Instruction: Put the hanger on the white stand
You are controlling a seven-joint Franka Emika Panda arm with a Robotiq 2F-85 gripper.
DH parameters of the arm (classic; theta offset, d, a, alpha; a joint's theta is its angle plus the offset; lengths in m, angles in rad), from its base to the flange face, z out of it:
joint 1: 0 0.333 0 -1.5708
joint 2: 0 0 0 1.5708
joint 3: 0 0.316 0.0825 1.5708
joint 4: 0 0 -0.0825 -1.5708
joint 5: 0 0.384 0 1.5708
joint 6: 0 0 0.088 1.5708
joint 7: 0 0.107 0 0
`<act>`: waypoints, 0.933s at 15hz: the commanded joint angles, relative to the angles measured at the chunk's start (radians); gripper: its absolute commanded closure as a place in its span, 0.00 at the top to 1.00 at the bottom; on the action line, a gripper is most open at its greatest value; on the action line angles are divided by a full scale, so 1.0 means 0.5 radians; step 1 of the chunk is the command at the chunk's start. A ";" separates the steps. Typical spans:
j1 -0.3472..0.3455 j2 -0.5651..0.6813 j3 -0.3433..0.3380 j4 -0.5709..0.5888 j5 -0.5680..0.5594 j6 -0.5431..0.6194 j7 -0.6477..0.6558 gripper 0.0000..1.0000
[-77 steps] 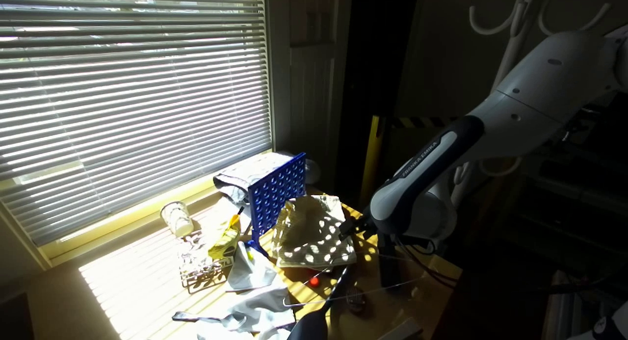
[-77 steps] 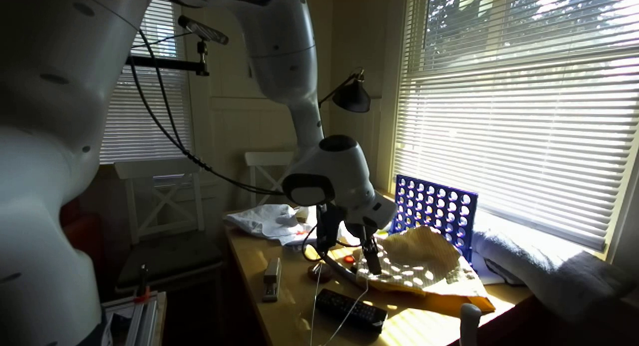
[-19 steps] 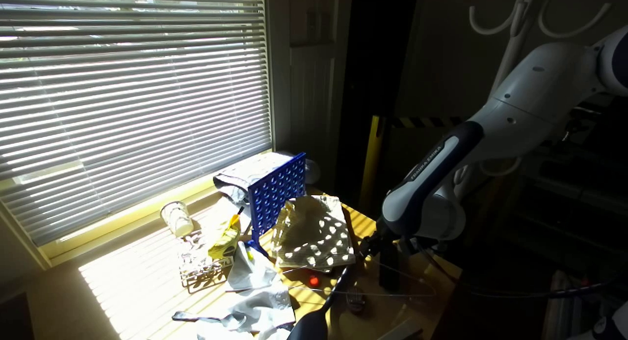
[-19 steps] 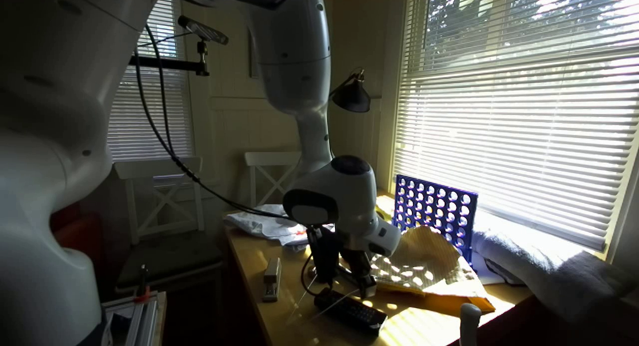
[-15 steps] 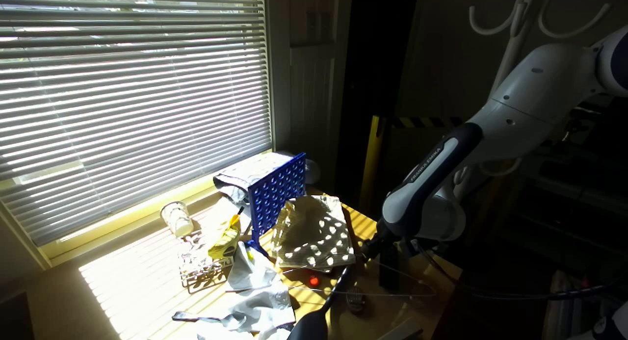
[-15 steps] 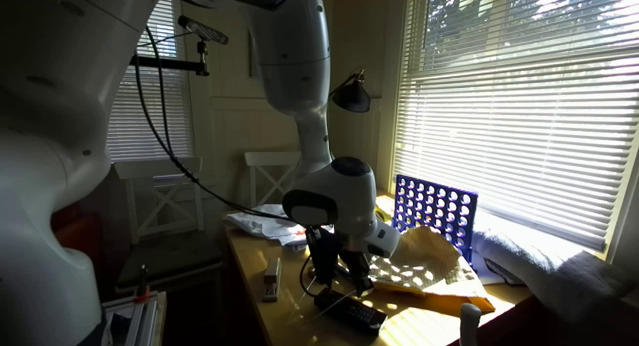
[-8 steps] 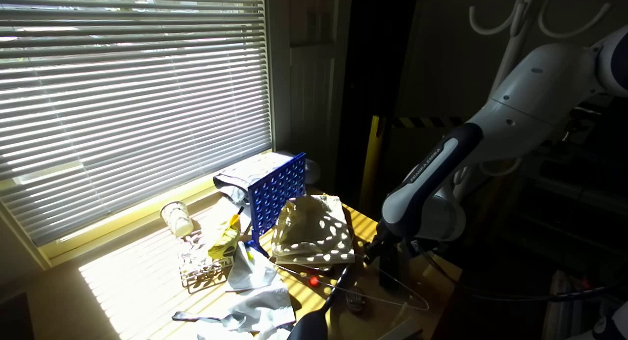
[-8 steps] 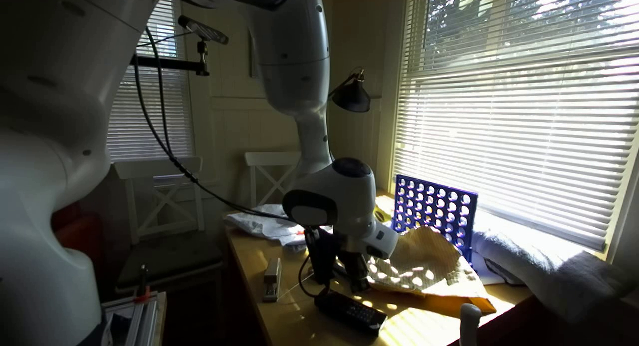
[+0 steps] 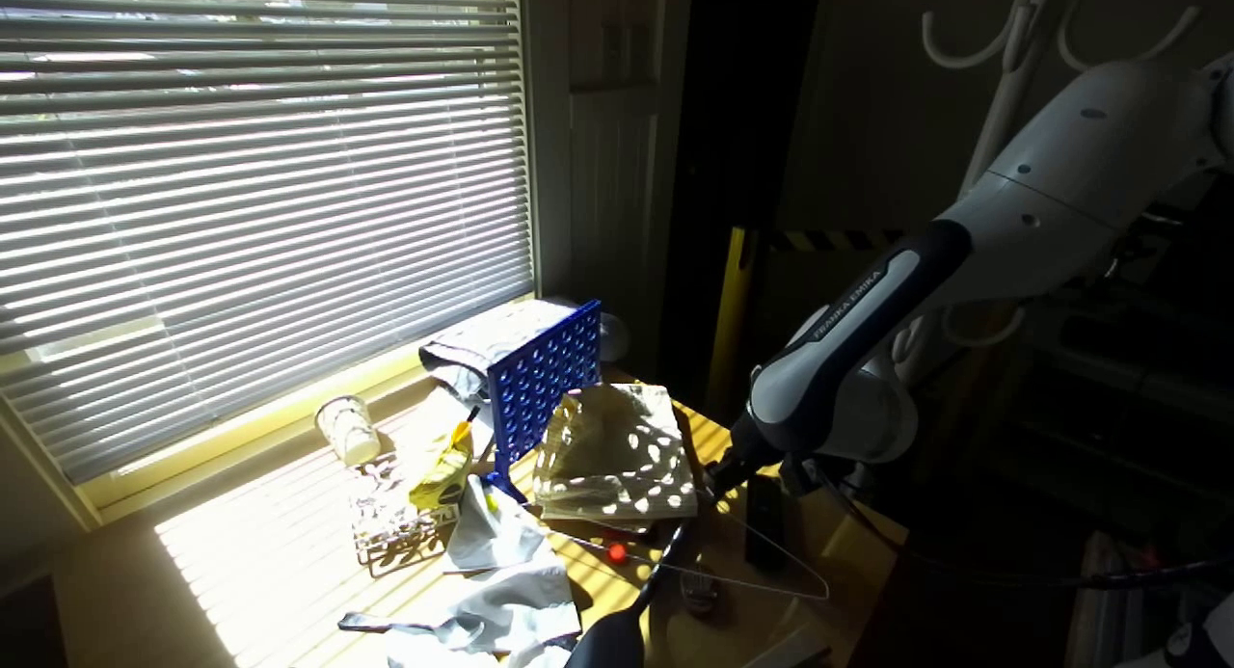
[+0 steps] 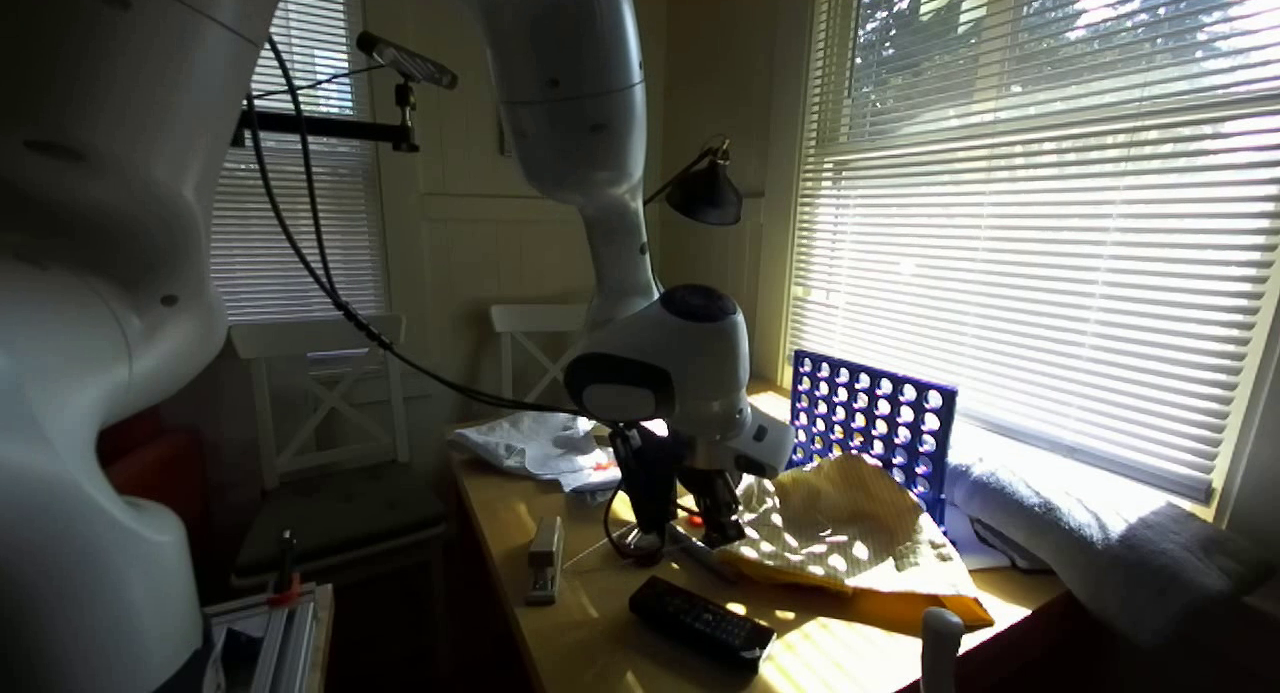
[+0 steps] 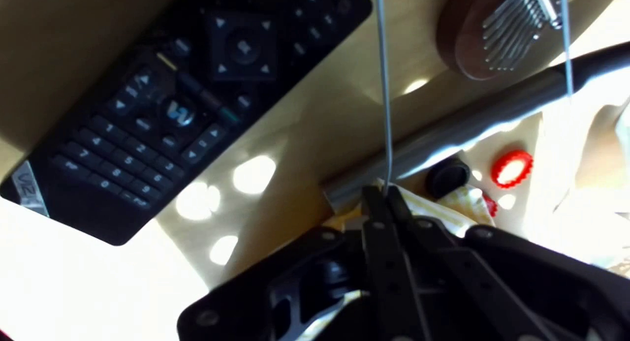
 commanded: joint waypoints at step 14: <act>-0.357 -0.870 0.285 -0.307 0.191 0.030 -0.053 0.01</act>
